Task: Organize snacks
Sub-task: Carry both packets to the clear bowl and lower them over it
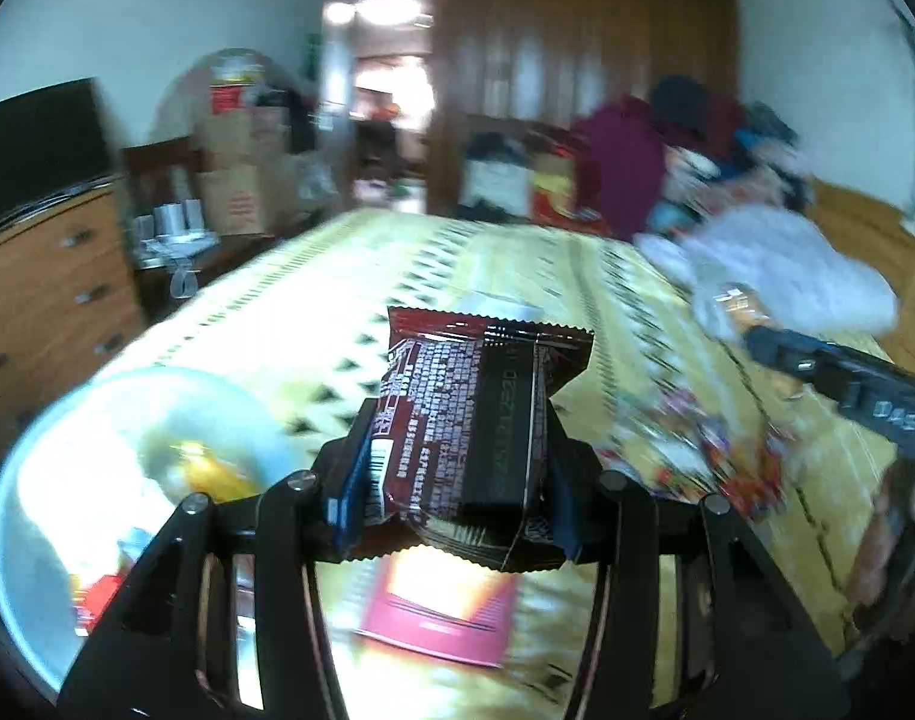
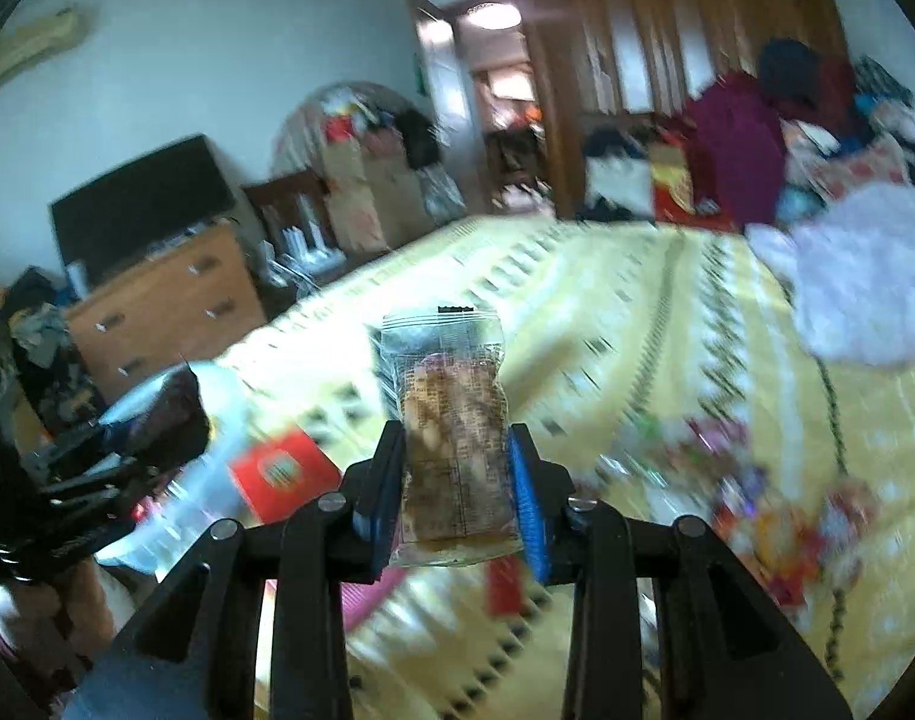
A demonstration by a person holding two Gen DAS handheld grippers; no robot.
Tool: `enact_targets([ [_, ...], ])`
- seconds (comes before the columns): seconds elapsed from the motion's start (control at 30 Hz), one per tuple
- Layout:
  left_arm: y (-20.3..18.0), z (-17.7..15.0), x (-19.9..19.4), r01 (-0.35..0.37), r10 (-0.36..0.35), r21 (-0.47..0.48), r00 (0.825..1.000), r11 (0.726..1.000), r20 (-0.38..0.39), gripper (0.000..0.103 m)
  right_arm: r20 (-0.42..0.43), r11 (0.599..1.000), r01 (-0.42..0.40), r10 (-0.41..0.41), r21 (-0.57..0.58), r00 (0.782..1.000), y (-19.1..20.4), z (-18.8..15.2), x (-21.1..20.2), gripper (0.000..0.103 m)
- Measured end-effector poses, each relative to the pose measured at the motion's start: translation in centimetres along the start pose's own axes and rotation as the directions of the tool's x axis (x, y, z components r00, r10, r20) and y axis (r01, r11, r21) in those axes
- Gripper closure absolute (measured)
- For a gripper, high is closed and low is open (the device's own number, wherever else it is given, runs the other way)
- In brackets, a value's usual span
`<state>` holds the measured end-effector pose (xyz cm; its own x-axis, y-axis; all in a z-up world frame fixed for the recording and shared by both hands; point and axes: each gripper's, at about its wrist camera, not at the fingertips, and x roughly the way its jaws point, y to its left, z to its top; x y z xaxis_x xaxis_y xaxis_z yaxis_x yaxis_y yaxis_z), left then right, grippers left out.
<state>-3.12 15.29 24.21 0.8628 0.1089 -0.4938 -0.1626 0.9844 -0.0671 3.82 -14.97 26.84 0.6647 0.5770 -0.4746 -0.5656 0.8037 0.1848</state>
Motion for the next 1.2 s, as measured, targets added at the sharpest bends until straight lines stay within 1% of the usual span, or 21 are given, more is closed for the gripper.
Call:
enact_targets([
  [0.07, 2.3, 0.9, -0.2, -0.064, 0.064, -0.040, 0.998, 0.997, 0.010, 0.054, 0.022, 0.999, -0.046, 0.047, -0.022, 0.999, 2.5, 2.1, 0.8, 0.065],
  [0.13, 4.5, 1.5, -0.1, -0.133, 0.134, -0.076, 0.991, 0.988, 0.009, 0.054, 0.034, 0.995, -0.089, 0.090, -0.054, 0.995, 5.3, 4.1, 1.8, 0.065],
  [0.23, 8.3, 2.4, -0.2, -0.221, 0.224, -0.133, 0.975, 0.966, 0.008, 0.054, 0.039, 0.981, -0.174, 0.178, -0.084, 0.983, 9.6, 6.7, 3.3, 0.065],
  [0.3, 10.4, 3.0, -0.1, -0.262, 0.267, -0.171, 0.964, 0.950, 0.009, 0.054, 0.038, 0.969, -0.227, 0.232, -0.097, 0.972, 12.3, 8.3, 4.2, 0.065],
  [0.4, 13.2, 3.5, 1.1, -0.301, 0.303, -0.195, 0.953, 0.934, -0.017, 0.054, 0.021, 0.951, -0.291, 0.294, -0.100, 0.955, 16.0, 10.2, 6.3, 0.065],
  [0.5, 15.5, 3.7, 3.0, -0.318, 0.312, -0.210, 0.948, 0.924, -0.062, 0.054, -0.019, 0.938, -0.339, 0.338, -0.072, 0.941, 18.8, 11.6, 8.9, 0.065],
  [0.53, 16.0, 3.6, 4.0, -0.324, 0.312, -0.209, 0.946, 0.923, -0.092, 0.054, -0.043, 0.933, -0.355, 0.353, -0.057, 0.935, 19.6, 11.7, 10.0, 0.065],
  [0.57, 16.7, 3.7, 4.5, -0.330, 0.314, -0.209, 0.943, 0.920, -0.108, 0.054, -0.071, 0.929, -0.368, 0.365, -0.043, 0.928, 20.4, 11.7, 11.2, 0.065],
  [0.67, 17.7, 3.3, 7.3, -0.338, 0.308, -0.180, 0.935, 0.924, -0.176, 0.054, -0.150, 0.928, -0.373, 0.364, -0.030, 0.919, 22.2, 10.5, 14.4, 0.065],
  [0.7, 17.4, 2.9, 8.3, -0.350, 0.319, -0.162, 0.929, 0.923, -0.190, 0.054, -0.171, 0.927, -0.375, 0.366, -0.024, 0.915, 22.5, 9.8, 15.2, 0.065],
  [0.77, 17.9, 2.4, 8.9, -0.354, 0.321, -0.145, 0.924, 0.924, -0.208, 0.054, -0.206, 0.925, -0.379, 0.369, -0.010, 0.906, 22.8, 8.1, 16.6, 0.065],
  [0.87, 18.8, 2.0, 8.7, -0.367, 0.333, -0.132, 0.916, 0.921, -0.222, 0.054, -0.245, 0.923, -0.385, 0.373, -0.001, 0.895, 23.3, 6.0, 18.3, 0.065],
  [0.93, 19.7, 2.0, 8.6, -0.372, 0.337, -0.130, 0.913, 0.919, -0.232, 0.054, -0.260, 0.922, -0.388, 0.373, -0.005, 0.891, 23.5, 5.2, 18.8, 0.065],
  [1.0, 19.8, 1.9, 8.8, -0.379, 0.344, -0.123, 0.908, 0.917, -0.238, 0.054, -0.270, 0.921, -0.390, 0.373, -0.008, 0.887, 23.8, 4.7, 19.3, 0.065],
  [1.2, 20.4, 2.0, 8.9, -0.382, 0.346, -0.122, 0.908, 0.916, -0.237, 0.054, -0.275, 0.921, -0.389, 0.373, -0.003, 0.886, 23.9, 5.0, 19.5, 0.065],
])
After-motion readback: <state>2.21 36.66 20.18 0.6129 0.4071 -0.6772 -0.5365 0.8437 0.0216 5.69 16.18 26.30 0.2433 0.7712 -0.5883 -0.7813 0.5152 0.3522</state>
